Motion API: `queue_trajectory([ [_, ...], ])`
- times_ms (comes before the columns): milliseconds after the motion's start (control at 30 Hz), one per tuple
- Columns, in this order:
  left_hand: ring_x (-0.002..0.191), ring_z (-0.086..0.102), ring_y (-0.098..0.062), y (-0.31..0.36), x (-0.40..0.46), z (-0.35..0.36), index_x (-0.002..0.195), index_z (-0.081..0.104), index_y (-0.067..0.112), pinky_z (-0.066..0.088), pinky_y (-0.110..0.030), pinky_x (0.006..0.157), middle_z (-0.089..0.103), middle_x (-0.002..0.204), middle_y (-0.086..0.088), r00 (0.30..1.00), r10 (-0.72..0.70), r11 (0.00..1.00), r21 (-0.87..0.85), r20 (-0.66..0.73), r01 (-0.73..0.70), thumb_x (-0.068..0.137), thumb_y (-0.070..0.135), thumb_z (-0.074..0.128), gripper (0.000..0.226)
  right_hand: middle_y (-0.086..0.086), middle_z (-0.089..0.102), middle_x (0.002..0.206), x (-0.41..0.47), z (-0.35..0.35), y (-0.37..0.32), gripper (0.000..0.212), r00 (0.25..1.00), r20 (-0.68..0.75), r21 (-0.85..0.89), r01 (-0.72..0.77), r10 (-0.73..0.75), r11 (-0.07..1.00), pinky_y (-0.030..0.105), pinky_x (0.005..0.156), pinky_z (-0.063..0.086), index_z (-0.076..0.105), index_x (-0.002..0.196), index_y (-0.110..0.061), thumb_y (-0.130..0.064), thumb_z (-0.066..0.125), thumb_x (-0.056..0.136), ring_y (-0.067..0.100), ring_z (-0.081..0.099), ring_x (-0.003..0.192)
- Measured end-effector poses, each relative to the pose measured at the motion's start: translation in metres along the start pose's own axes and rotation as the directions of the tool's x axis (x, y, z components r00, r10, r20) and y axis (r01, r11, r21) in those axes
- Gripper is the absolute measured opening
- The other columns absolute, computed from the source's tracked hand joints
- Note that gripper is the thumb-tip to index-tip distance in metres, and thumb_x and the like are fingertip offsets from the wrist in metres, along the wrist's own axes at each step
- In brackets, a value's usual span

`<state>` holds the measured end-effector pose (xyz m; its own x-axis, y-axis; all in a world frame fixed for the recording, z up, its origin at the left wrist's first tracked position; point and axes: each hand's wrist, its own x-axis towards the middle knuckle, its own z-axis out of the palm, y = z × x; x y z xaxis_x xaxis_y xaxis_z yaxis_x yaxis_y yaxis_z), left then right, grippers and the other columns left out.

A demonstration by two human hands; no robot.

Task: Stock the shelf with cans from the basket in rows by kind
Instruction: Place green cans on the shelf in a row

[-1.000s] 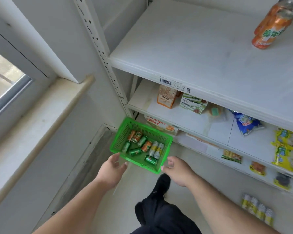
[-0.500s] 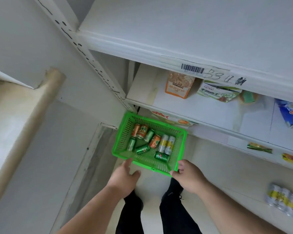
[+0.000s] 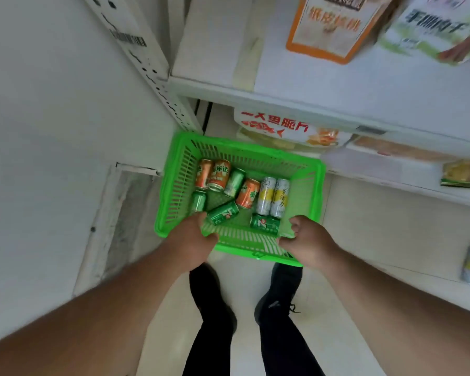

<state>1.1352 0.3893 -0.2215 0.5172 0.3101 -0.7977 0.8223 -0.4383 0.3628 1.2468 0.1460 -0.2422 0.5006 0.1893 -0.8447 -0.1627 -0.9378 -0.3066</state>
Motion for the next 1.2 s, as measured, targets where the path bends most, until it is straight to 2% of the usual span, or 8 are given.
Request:
queue_trajectory([
  [267, 0.131, 0.052, -0.027, -0.027, 0.117, 0.069, 0.153, 0.034, 0.016, 0.043, -0.028, 0.101, 0.045, 0.152, -0.011, 0.998, 0.054, 0.981, 0.185, 0.024, -0.057, 0.090, 0.037, 0.070, 0.076, 0.013, 0.052, 0.152, 0.111, 0.069, 0.035, 0.079, 0.999, -0.029, -0.165, 0.038, -0.043, 0.986, 0.032, 0.105, 0.046, 0.038, 0.157, -0.011, -0.037, 0.075, 0.092, 0.031, 0.055, 0.134],
  [400, 0.114, 0.061, -0.029, -0.042, 0.168, 0.096, 0.142, 0.045, 0.014, 0.051, -0.032, 0.092, 0.056, 0.136, -0.013, 0.998, 0.068, 0.955, 0.287, 0.018, -0.071, 0.086, 0.037, 0.074, 0.067, 0.013, 0.055, 0.146, 0.161, 0.093, 0.051, 0.072, 0.996, -0.042, -0.269, 0.059, -0.072, 0.961, 0.037, 0.107, 0.049, 0.045, 0.150, -0.011, -0.036, 0.076, 0.090, 0.031, 0.055, 0.132],
  [500, 0.116, 0.060, -0.033, -0.052, 0.205, 0.112, 0.137, 0.047, 0.013, 0.050, -0.035, 0.095, 0.058, 0.131, -0.015, 0.997, 0.077, 0.923, 0.378, 0.016, -0.077, 0.083, 0.039, 0.076, 0.067, 0.011, 0.058, 0.139, 0.193, 0.107, 0.061, 0.066, 0.995, -0.048, -0.341, 0.064, -0.086, 0.938, 0.036, 0.103, 0.050, 0.052, 0.142, -0.013, -0.036, 0.079, 0.087, 0.030, 0.057, 0.127],
  [667, 0.112, 0.061, -0.032, -0.071, 0.250, 0.132, 0.128, 0.051, 0.015, 0.053, -0.041, 0.096, 0.062, 0.127, -0.012, 0.997, 0.075, 0.890, 0.448, 0.033, -0.082, 0.073, 0.039, 0.080, 0.067, 0.010, 0.060, 0.129, 0.225, 0.128, 0.075, 0.067, 0.989, -0.064, -0.520, 0.079, -0.130, 0.851, 0.039, 0.095, 0.055, 0.052, 0.139, -0.013, -0.035, 0.081, 0.083, 0.029, 0.060, 0.117],
  [767, 0.110, 0.063, -0.031, -0.077, 0.266, 0.143, 0.126, 0.051, 0.017, 0.054, -0.043, 0.094, 0.062, 0.125, -0.010, 0.997, 0.066, 0.874, 0.480, 0.042, -0.078, 0.071, 0.042, 0.082, 0.067, 0.010, 0.063, 0.127, 0.234, 0.139, 0.075, 0.054, 0.979, -0.075, -0.643, 0.100, -0.192, 0.760, 0.039, 0.090, 0.055, 0.054, 0.134, -0.012, -0.024, 0.074, 0.087, 0.030, 0.063, 0.113],
  [900, 0.106, 0.064, -0.029, -0.081, 0.284, 0.152, 0.123, 0.052, 0.018, 0.056, -0.044, 0.091, 0.063, 0.120, -0.008, 0.994, 0.097, 0.856, 0.507, 0.041, -0.104, 0.069, 0.042, 0.082, 0.066, 0.012, 0.062, 0.131, 0.246, 0.154, 0.076, 0.051, 0.976, -0.069, -0.631, 0.119, -0.208, 0.767, 0.039, 0.090, 0.053, 0.048, 0.137, -0.009, -0.013, 0.064, 0.088, 0.032, 0.059, 0.120],
  [1133, 0.104, 0.064, -0.027, -0.076, 0.292, 0.158, 0.119, 0.052, 0.017, 0.056, -0.041, 0.089, 0.062, 0.116, -0.007, 0.985, 0.170, 0.815, 0.556, 0.039, -0.162, 0.068, 0.040, 0.084, 0.065, 0.011, 0.061, 0.130, 0.251, 0.143, 0.079, 0.072, 0.982, -0.024, -0.517, 0.148, -0.187, 0.843, 0.038, 0.093, 0.054, 0.046, 0.135, -0.012, -0.024, 0.084, 0.076, 0.031, 0.061, 0.117],
  [1200, 0.100, 0.065, -0.026, -0.071, 0.281, 0.148, 0.115, 0.053, 0.019, 0.056, -0.041, 0.087, 0.064, 0.111, -0.004, 0.988, 0.154, 0.841, 0.521, 0.026, -0.145, 0.065, 0.039, 0.085, 0.063, 0.010, 0.061, 0.130, 0.240, 0.135, 0.076, 0.078, 0.986, -0.033, -0.462, 0.130, -0.163, 0.877, 0.037, 0.093, 0.053, 0.046, 0.137, -0.012, -0.028, 0.087, 0.072, 0.031, 0.062, 0.116],
])
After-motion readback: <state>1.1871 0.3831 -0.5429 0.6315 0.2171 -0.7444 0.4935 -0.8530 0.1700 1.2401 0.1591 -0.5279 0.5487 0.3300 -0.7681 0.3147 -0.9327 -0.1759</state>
